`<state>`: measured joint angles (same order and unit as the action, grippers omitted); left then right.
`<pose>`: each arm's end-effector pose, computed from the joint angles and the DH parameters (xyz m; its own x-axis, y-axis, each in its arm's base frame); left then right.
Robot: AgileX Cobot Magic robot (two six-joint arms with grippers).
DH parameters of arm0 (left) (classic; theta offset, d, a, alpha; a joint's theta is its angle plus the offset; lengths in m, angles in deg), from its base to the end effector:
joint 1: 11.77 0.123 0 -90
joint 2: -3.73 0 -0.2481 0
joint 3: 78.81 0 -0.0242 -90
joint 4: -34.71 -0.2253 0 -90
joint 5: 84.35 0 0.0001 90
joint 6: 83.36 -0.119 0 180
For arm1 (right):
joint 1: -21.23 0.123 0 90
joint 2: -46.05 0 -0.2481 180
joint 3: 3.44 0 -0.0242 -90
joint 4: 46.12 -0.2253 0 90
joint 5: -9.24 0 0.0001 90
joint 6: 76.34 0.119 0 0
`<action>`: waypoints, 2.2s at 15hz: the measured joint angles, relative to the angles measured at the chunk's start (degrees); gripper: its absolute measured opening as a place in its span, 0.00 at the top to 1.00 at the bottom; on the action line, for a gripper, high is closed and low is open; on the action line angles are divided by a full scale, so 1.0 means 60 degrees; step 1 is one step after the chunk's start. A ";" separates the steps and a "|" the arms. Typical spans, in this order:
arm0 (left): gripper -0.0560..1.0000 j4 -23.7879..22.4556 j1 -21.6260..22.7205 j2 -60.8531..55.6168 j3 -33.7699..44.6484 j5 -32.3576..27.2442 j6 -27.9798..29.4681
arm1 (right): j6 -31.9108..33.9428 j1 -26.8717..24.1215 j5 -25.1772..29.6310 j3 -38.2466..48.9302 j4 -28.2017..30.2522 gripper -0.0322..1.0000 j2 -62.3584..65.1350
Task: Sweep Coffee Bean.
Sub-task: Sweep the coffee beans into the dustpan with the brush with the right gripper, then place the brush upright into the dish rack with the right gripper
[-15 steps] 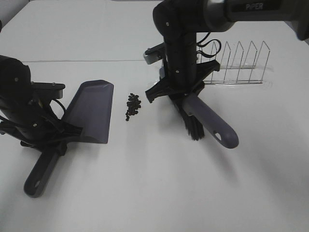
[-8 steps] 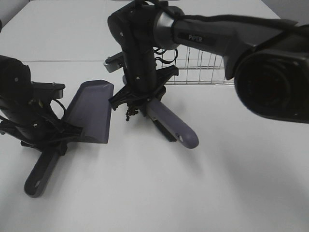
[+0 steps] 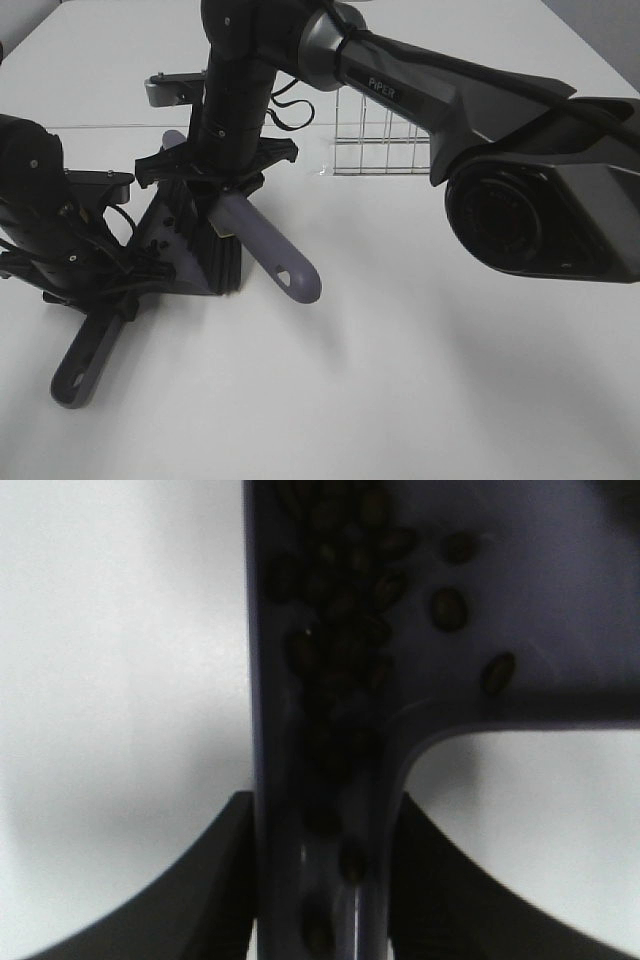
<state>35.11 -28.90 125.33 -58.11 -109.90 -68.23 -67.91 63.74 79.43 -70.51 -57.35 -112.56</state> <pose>0.2979 -0.0922 0.0545 -0.9791 0.0223 -0.2020 0.0349 0.9976 -0.0591 0.3495 0.3500 0.1207 -0.8330 -0.4800 -0.2752 -0.5427 0.8056 0.2376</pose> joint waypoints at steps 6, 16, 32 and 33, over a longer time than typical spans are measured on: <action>0.61 0.0000 0.0000 0.0000 0.0000 0.0000 0.0000 | 0.0153 0.0000 0.0029 -0.0019 0.2913 0.63 0.1805; 0.61 0.0000 0.0000 0.0000 0.0000 -0.0048 -0.0019 | 0.0516 -0.1299 0.0000 0.4345 0.4708 0.63 0.5252; 0.61 -0.0010 0.0000 -0.0344 0.0057 -0.0248 -0.0019 | 0.1872 -0.3896 -0.0964 0.9186 0.4335 0.63 0.5835; 0.61 0.0000 0.0000 -0.0592 0.0057 -0.0363 -0.0019 | 0.1872 -0.3896 -0.1060 0.9167 0.4450 0.63 0.5835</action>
<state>35.11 -28.90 121.78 -57.76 -112.08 -68.35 -56.68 40.36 73.07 -15.51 -30.65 -77.55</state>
